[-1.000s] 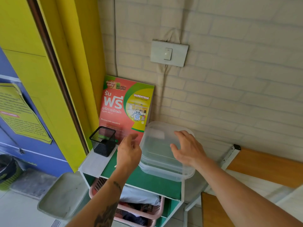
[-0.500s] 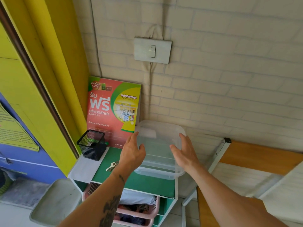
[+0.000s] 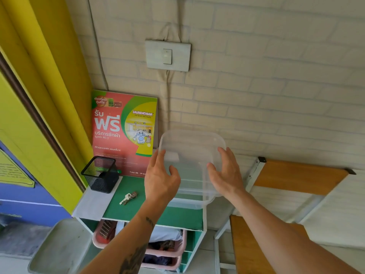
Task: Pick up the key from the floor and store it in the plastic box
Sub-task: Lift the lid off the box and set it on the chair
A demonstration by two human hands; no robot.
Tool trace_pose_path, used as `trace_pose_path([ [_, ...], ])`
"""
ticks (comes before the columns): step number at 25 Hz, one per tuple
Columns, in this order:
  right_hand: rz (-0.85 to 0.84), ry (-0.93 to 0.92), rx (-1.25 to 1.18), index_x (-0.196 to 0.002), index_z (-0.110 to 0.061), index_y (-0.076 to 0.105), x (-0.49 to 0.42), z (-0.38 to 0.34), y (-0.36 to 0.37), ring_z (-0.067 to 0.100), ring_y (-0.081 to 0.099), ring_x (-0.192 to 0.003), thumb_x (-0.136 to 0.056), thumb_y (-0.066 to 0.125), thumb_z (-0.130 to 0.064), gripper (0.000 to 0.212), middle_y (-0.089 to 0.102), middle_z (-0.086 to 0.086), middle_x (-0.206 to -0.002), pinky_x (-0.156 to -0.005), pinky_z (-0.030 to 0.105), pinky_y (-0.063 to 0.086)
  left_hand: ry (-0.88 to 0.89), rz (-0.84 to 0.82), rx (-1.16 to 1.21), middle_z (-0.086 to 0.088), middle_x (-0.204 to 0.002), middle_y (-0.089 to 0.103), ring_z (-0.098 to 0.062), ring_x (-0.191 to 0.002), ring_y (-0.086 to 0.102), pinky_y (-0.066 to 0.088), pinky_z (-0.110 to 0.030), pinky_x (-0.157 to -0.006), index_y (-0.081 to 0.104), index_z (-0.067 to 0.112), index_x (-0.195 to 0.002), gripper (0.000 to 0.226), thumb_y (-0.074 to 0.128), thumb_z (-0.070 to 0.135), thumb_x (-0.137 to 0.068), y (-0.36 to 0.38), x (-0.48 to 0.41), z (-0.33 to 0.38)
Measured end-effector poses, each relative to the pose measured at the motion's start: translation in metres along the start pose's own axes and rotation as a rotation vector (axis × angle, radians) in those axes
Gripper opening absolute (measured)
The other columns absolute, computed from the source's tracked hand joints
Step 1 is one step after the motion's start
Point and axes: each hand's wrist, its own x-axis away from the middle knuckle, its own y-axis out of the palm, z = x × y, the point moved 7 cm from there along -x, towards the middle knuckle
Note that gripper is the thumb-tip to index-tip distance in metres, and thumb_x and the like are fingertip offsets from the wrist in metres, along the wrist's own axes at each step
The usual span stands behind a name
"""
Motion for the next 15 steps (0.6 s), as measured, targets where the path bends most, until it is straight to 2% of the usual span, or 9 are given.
trace_pose_path([
  [6, 0.092, -0.041, 0.063, -0.157, -0.023, 0.018, 0.035, 0.043, -0.055, 0.015, 0.004, -0.152, -0.096, 0.054, -0.035, 0.071, 0.000, -0.005, -0.167, -0.114, 0.030, 0.013, 0.127, -0.023, -0.100, 0.000, -0.162, 0.022, -0.027, -0.136, 0.040, 0.042, -0.040, -0.101, 0.037, 0.020, -0.147, 0.059, 0.051, 0.020, -0.090, 0.037, 0.046, 0.055],
  [10, 0.110, -0.004, 0.044, -0.157, -0.021, 0.019, 0.061, 0.091, -0.098, 0.012, 0.001, -0.152, -0.097, 0.054, -0.035, 0.071, 0.002, -0.005, -0.167, -0.119, 0.035, 0.014, 0.201, -0.107, -0.127, 0.000, -0.163, 0.016, -0.024, -0.144, 0.030, 0.037, -0.040, -0.111, 0.032, 0.016, -0.149, 0.062, 0.050, 0.023, -0.090, 0.081, 0.086, 0.085],
  [15, 0.099, 0.065, 0.081, -0.157, -0.020, 0.020, 0.095, 0.173, -0.160, 0.014, 0.005, -0.152, -0.095, 0.052, -0.037, 0.071, 0.004, -0.003, -0.167, -0.120, 0.039, 0.020, 0.191, -0.214, -0.205, 0.003, -0.164, 0.007, -0.020, -0.147, 0.022, 0.034, -0.038, -0.115, 0.021, 0.019, -0.153, 0.065, 0.044, 0.032, -0.094, 0.151, 0.153, 0.129],
])
